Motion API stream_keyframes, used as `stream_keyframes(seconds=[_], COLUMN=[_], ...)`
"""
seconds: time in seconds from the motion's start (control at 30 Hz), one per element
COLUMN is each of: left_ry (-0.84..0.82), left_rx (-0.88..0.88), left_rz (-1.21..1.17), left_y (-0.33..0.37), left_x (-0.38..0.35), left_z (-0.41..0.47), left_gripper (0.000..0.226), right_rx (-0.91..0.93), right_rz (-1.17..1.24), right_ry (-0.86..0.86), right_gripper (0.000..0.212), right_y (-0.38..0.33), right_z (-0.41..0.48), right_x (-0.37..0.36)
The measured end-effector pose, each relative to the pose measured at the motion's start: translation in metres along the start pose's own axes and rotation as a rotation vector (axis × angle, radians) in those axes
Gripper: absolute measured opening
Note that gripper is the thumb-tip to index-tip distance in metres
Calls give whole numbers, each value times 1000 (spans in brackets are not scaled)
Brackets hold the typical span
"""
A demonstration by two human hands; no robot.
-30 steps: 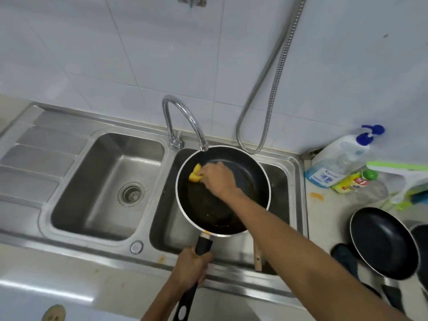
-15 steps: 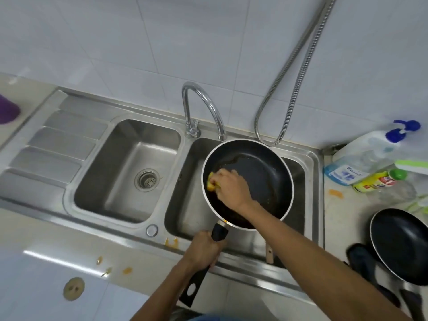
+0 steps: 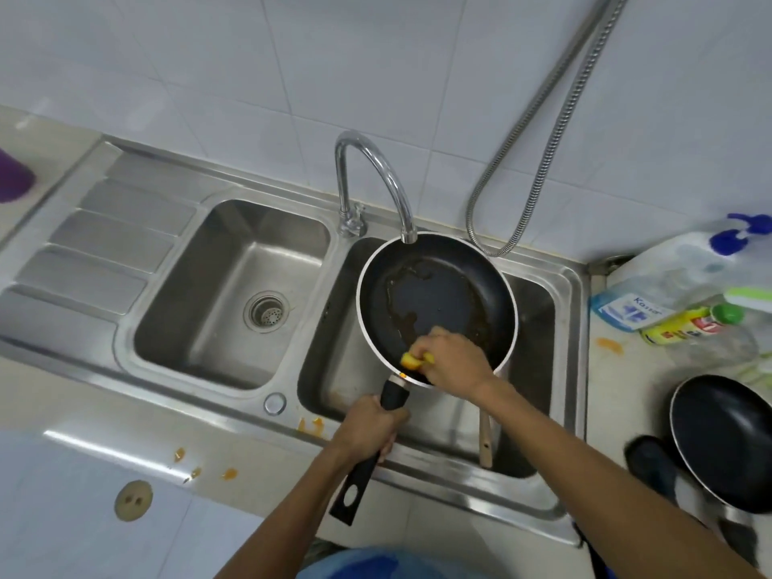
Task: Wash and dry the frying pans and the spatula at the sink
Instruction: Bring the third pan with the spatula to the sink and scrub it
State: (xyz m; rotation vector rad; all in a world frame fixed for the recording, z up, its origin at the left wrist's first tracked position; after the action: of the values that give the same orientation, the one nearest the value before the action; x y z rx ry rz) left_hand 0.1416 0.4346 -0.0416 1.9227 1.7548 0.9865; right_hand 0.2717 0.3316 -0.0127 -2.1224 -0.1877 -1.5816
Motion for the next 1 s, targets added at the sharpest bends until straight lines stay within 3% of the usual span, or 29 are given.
stream_keyframes(seconds=[0.07,0.17,0.3,0.43,0.57,0.67,0.87,1.0], left_ry=[-21,-44,-40,-20,-7,-15,-10,55], left_rx=[-23,-43,-47,-56,-67,-84,-143,-199], left_rz=[33,37,36,41,91,161,231,292], left_y=[0,1,1,2,2,-3,-3,14], left_x=[-7,-10,-1,5,3,-1,3,19], left_z=[-2,-5,-3,4,7,1,-14,0], left_gripper=[36,30,27,29,25,27,25,31], right_rx=[78,44,-184,-255,-210,-94,-610,-376], right_rz=[54,6,-114,-237,46,253,680,629], right_ry=[75,217,254,277,191,182,369,242], right_gripper=[24,23,30,37,26,25,18,13], right_y=[-30,-27,61,110,54,-10,36,-10], right_z=[26,84,112,49,-22,2,95,82], right_x=[8,32,57,49,1,-9,45,36])
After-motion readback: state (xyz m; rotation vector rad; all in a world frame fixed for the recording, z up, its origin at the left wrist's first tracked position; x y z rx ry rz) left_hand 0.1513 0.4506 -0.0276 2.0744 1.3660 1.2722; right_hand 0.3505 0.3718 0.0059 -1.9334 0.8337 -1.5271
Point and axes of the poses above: each hand's wrist, its own z-axis towards the middle knuckle, its own x-axis out of the back of the hand, y = z × x, the point moved 10 cm from there along z, towards the middle knuckle, and after that the axes turned 11 degrees about y, right-handed, at the moved point
